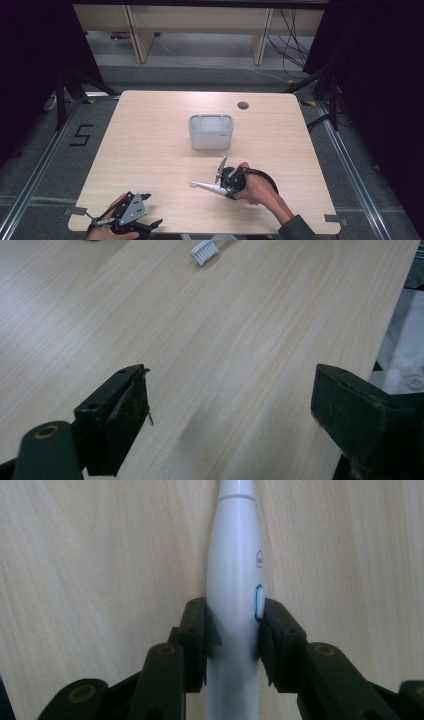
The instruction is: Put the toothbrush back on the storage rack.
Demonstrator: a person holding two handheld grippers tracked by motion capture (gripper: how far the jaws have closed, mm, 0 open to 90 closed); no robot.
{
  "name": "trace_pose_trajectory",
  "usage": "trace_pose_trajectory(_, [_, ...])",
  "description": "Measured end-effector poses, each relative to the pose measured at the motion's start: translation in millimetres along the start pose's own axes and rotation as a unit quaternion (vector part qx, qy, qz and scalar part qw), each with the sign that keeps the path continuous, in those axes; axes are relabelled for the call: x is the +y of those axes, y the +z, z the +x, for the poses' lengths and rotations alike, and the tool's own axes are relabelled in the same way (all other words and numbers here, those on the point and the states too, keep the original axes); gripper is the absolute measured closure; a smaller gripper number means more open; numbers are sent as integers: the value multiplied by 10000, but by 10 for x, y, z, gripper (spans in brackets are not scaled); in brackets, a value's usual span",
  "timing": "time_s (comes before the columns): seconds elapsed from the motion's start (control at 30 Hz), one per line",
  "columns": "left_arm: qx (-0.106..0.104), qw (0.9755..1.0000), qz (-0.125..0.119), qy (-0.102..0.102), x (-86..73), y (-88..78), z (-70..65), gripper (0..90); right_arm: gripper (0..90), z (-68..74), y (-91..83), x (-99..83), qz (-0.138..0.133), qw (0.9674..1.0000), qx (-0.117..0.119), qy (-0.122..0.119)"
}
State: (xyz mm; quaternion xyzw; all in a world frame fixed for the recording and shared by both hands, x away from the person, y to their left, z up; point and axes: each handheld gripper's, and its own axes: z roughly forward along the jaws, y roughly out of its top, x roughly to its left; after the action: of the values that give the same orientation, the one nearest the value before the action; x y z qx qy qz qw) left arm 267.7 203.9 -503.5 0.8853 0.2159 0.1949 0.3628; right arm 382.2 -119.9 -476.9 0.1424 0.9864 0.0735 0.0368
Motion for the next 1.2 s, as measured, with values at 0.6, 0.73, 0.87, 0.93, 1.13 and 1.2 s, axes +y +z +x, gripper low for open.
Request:
trace_pose_trajectory(0.6, [-31,10000,68,58,3,-13,16,148,664,-49,2,101,439,9988,154,-143])
trace_pose_trajectory(0.73, [-56,10000,26,8,2,-8,8,148,665,-42,7,106,488,9985,221,-100])
trace_pose_trajectory(0.87, [-25,9999,73,65,5,-15,14,148,665,-30,1,120,571,9981,214,-116])
trace_pose_trajectory(0.93, [-28,9999,74,66,4,-15,17,148,665,-35,6,116,553,9981,198,-175])
trace_pose_trajectory(1.13, [44,10000,43,65,1,-6,12,148,666,-10,-4,84,509,9986,73,-99])
trace_pose_trajectory(1.2, [-45,9999,69,65,4,-15,16,148,666,-10,-10,52,473,9988,124,-30])
